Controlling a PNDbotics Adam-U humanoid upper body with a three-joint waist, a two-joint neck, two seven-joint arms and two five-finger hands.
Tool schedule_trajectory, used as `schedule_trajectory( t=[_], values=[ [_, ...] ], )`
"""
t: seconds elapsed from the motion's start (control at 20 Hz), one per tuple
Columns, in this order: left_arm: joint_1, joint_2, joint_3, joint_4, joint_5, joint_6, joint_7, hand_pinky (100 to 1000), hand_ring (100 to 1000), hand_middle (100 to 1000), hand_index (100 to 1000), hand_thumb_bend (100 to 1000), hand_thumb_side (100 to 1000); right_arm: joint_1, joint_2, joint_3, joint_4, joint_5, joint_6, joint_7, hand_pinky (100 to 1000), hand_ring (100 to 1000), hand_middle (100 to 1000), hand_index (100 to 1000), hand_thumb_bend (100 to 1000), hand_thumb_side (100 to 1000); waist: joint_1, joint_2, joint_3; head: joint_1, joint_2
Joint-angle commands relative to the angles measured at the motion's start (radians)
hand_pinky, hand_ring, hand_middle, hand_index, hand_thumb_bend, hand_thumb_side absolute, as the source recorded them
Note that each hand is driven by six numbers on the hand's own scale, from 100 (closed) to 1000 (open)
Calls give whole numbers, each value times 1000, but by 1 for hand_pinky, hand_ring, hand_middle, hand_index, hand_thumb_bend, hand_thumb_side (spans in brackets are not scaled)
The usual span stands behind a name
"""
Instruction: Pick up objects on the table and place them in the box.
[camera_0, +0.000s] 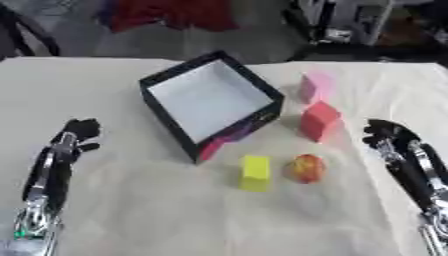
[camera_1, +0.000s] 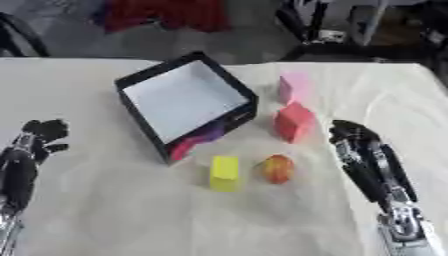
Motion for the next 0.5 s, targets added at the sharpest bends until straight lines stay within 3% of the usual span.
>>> schedule_trajectory(
  t=[0.05, 0.25, 0.5],
  values=[
    [-12, 7, -1, -15, 1, -2, 4, 777, 818, 741, 813, 157, 1000, -8, -11, -1, -14, 4, -1, -1, 751, 712, 707, 816, 100, 821, 1, -12, 1, 1, -2],
    [-11, 8, -2, -15, 1, -2, 3, 776, 817, 741, 813, 157, 1000, -11, -42, 9, -15, 6, -3, 6, 754, 714, 709, 820, 100, 804, 0, -12, 4, -1, -2],
    [-12, 10, -5, -14, 1, -2, 1, 776, 817, 741, 814, 157, 1000, -27, -158, 51, -14, 13, -10, 46, 764, 723, 719, 834, 100, 754, -3, -12, 9, -3, -2]
  ],
)
